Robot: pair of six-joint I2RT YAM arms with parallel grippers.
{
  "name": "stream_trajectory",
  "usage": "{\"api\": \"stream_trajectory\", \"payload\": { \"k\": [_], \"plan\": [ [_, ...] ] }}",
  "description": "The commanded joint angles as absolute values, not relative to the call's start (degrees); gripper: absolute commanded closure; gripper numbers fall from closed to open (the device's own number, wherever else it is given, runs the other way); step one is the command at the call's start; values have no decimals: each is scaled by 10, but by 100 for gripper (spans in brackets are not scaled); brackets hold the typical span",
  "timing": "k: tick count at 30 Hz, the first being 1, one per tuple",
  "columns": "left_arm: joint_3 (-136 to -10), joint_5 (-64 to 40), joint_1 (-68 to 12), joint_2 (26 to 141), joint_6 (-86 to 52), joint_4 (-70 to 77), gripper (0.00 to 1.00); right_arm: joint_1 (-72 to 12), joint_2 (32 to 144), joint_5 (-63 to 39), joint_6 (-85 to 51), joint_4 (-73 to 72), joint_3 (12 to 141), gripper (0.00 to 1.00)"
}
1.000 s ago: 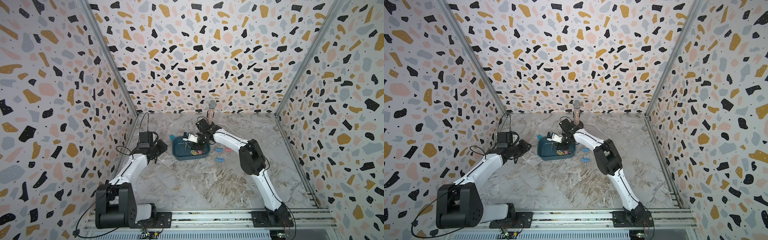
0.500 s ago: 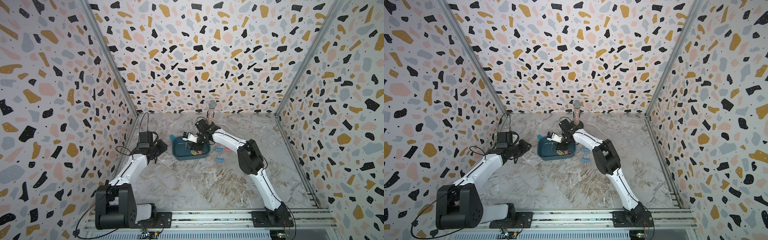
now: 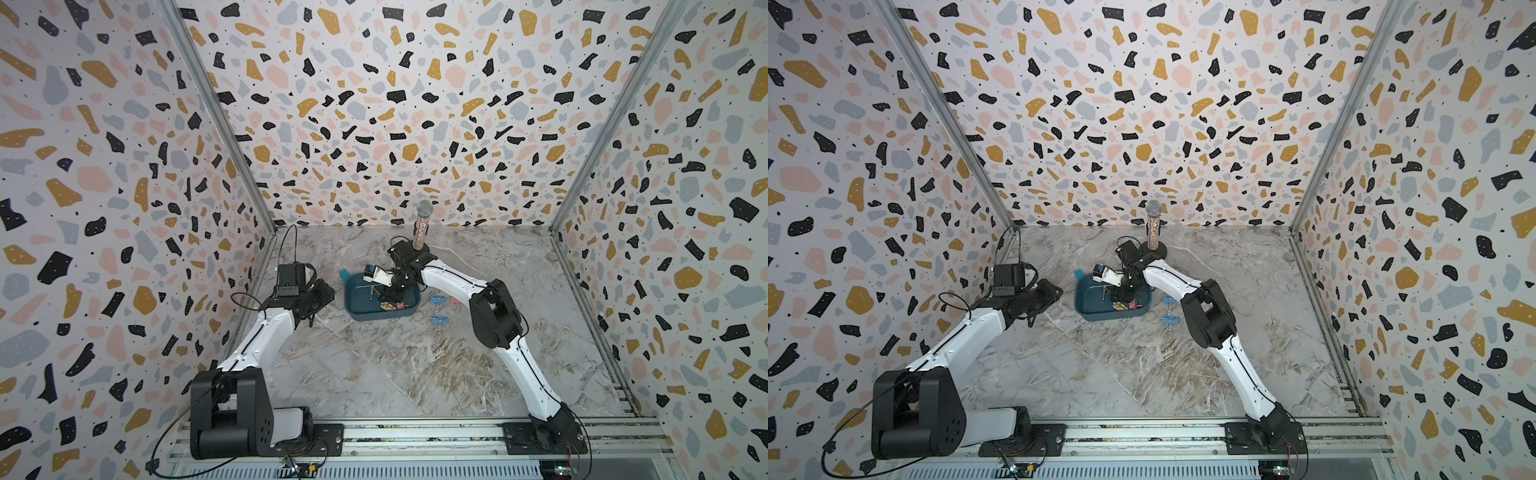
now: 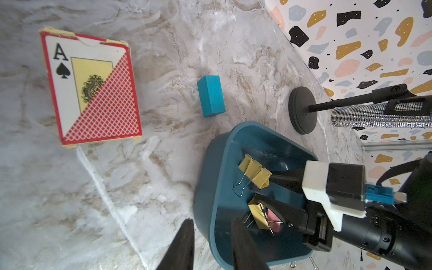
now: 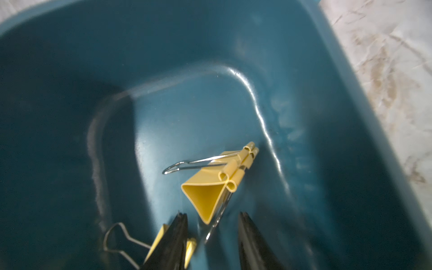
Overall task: Take out the binder clips from the storage box
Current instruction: Pick up the binder clip from the storage box.
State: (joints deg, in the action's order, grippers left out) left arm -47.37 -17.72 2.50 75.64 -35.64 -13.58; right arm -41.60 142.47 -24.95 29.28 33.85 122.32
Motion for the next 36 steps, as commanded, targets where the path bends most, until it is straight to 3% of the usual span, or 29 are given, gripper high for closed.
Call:
{"api": "stream_trajectory", "payload": {
  "k": [1,16,31,36],
  "plan": [
    [-470,-179,23,741,-358,-121,69,-420,1425,-253,278,342,1248,60],
    [-470,-178,23,740,-356,-123,69,-421,1435,-224,244,309,1248,73],
    [-471,-176,24,735,-354,-127,69,-421,1430,-210,224,295,1247,99],
    [-471,-175,23,733,-353,-129,69,-420,1416,-209,217,289,1243,100]
  ]
}}
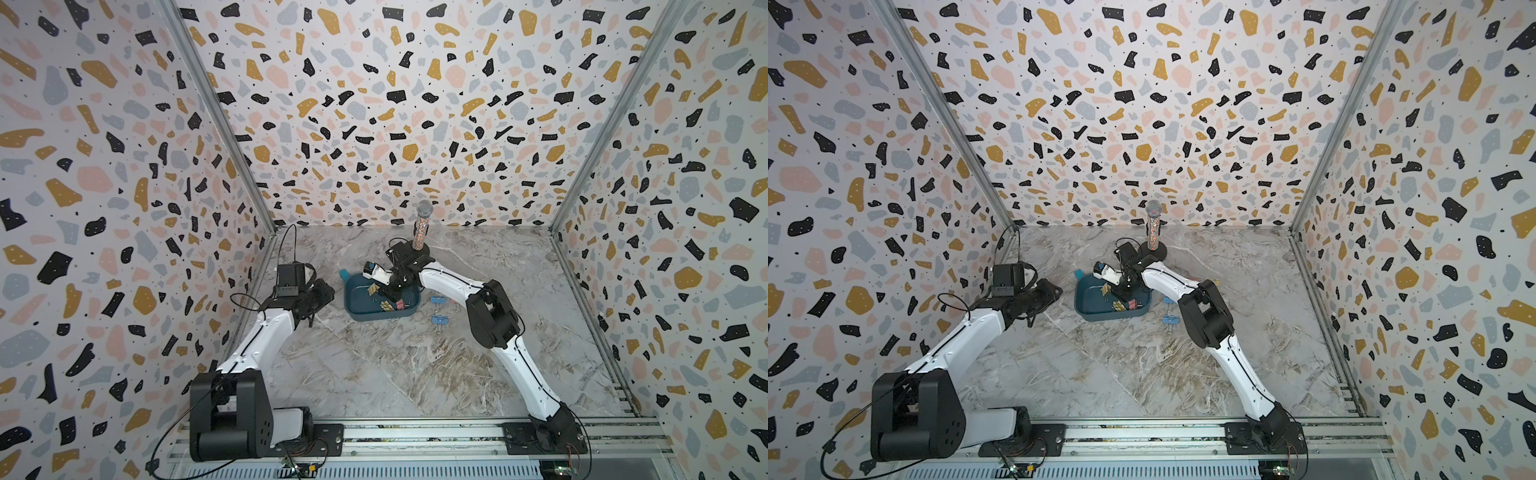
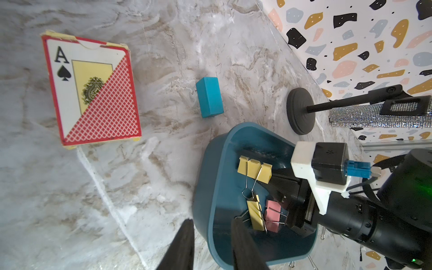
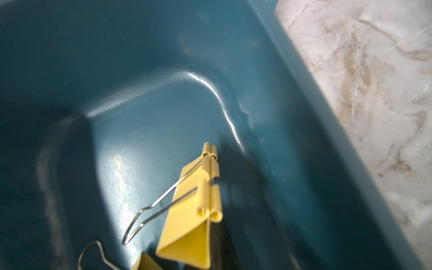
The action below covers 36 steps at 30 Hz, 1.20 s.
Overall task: Take out the binder clips from the storage box
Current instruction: Pick up the binder clip from the storage box.
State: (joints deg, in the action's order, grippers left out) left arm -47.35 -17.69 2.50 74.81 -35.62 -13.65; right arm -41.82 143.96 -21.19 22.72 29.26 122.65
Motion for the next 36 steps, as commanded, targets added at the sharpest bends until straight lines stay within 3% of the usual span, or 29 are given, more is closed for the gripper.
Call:
{"api": "stream_trajectory", "payload": {
  "k": [1,21,36],
  "plan": [
    [-471,-175,23,732,-353,-130,69,-420,1412,-209,215,286,1241,100],
    [-475,-171,23,733,-350,-136,69,-398,1301,-225,180,247,1166,100],
    [-477,-168,24,730,-346,-139,69,-348,1138,-221,177,263,1013,100]
  ]
}}
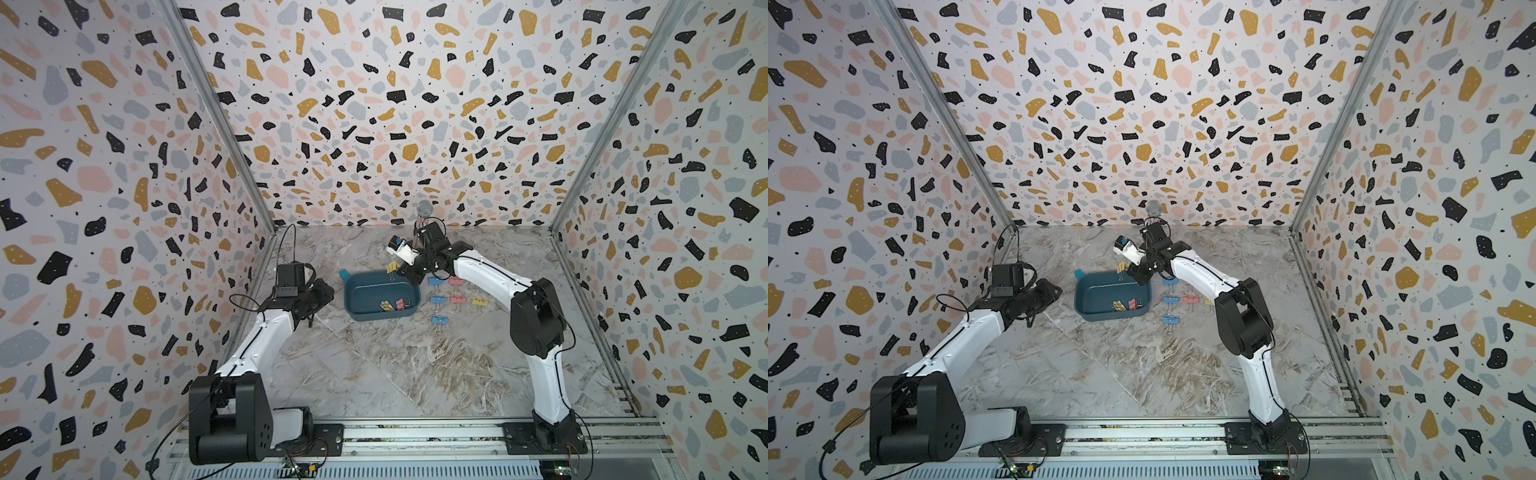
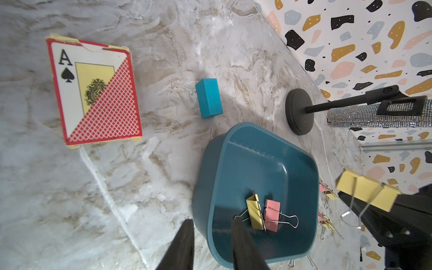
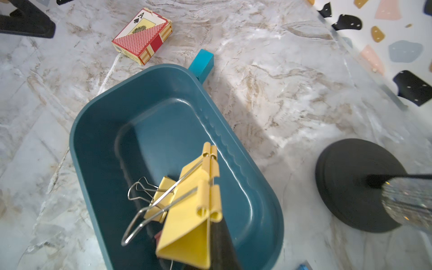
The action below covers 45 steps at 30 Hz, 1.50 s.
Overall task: Take out the binder clips from the storage box
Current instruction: Pick up the binder clip from the storage box, then place the binder clip at the center of the board.
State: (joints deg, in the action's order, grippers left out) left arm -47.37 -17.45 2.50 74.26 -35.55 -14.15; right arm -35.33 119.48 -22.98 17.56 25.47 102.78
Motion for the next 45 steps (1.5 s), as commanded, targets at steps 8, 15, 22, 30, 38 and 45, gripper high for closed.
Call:
{"api": "stream_trajectory", "payload": {
  "k": [8,15,22,30,38,45],
  "plan": [
    [-476,-170,23,726,-347,-140,69,-333,1034,-137,225,289,925,100],
    [-474,-169,23,719,-349,-140,69,-307,944,-85,233,298,842,100],
    [-472,-169,22,714,-349,-141,69,-293,885,4,264,371,802,100],
    [-473,-171,22,714,-349,-140,69,-290,848,87,296,482,792,100],
    [-473,-169,22,710,-348,-140,69,-290,866,179,310,590,809,100],
    [-473,-171,21,708,-348,-140,69,-290,883,274,295,624,801,100]
  ]
}}
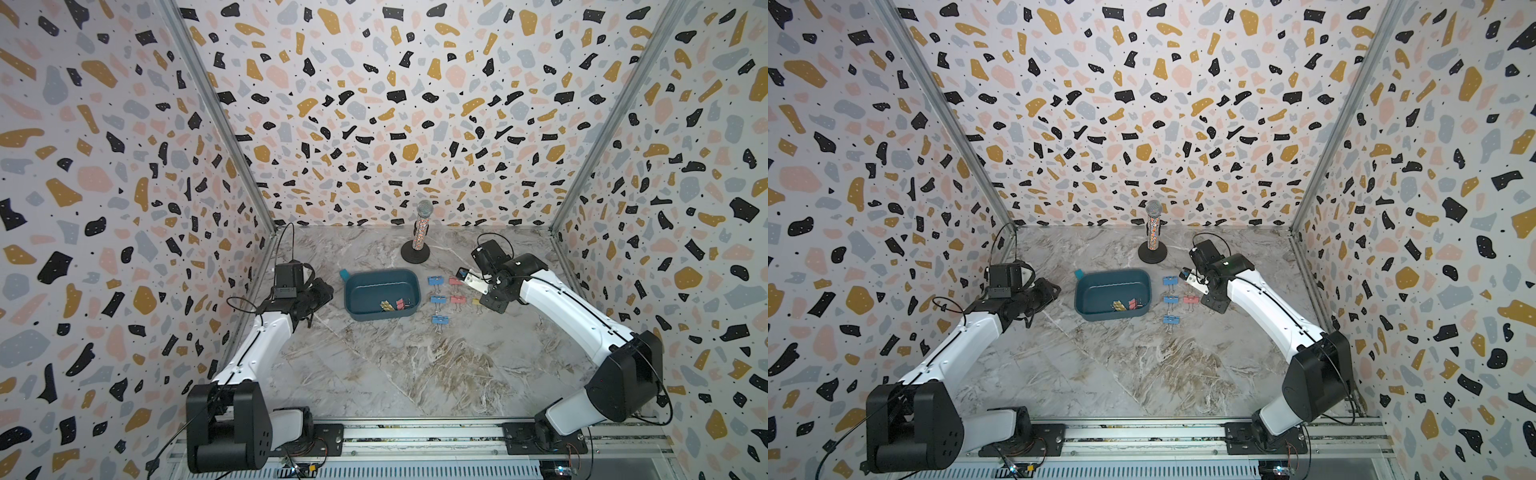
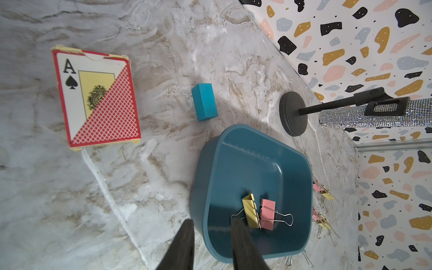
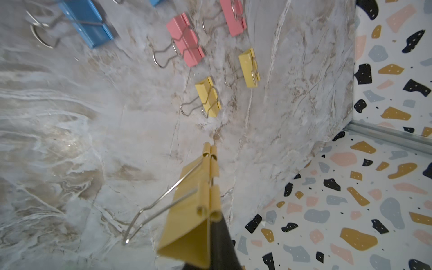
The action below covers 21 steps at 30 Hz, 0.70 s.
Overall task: Take out the binder clips from the storage box
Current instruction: Place the binder clip at the center of the board.
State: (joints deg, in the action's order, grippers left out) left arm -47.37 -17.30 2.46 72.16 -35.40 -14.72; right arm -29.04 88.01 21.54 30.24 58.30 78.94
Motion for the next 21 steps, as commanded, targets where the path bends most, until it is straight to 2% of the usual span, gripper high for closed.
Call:
{"api": "stream_trajectory", "payload": {
  "k": [1,9,21],
  "plan": [
    [-473,-171,21,708,-349,-140,69,-290,887,278,291,626,798,100],
    [-471,-174,21,700,-347,-140,69,-292,939,311,247,634,784,100],
    [-472,-178,20,705,-349,-139,69,-304,954,313,202,563,722,100]
  ]
}}
